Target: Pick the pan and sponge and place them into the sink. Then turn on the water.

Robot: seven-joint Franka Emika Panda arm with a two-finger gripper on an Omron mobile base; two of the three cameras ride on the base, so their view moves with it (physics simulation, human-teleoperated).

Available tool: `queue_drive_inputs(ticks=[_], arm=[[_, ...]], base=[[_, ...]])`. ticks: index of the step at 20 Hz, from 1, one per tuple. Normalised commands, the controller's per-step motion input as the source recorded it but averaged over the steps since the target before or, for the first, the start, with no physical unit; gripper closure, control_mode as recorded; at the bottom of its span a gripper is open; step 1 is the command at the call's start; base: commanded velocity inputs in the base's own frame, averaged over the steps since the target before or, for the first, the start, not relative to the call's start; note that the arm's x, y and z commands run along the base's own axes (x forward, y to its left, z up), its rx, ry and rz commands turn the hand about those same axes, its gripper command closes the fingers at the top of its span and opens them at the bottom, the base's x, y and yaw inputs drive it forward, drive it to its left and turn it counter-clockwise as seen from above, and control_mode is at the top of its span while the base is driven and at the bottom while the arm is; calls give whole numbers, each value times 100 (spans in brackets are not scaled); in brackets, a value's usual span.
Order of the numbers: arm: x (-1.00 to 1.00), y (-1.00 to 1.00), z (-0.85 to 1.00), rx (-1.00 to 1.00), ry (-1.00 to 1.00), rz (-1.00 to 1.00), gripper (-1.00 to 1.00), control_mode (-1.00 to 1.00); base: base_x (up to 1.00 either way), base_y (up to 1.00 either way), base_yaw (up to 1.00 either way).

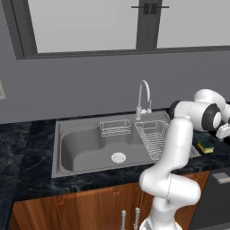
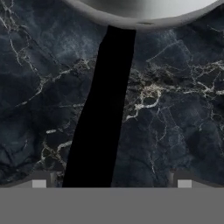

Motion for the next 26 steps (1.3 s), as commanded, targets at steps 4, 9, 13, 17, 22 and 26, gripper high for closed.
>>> queue_drive_inputs(ticks=[4,9,13,17,22,26], arm=[[3,-13,-20,0,-2,1,-100,-100],[0,-2,-26,0,-3,1,100,-100],[0,1,-35,0,-4,1,100,-100],[0,0,-22,0,-4,1,100,-100],[0,0,-11,0,-1,2,100,-100],[0,1,-1,0,1,1,100,-100]], base=[[0,0,0],[0,0,0],[0,0,0],[0,0,0],[0,0,0],[0,0,0]])
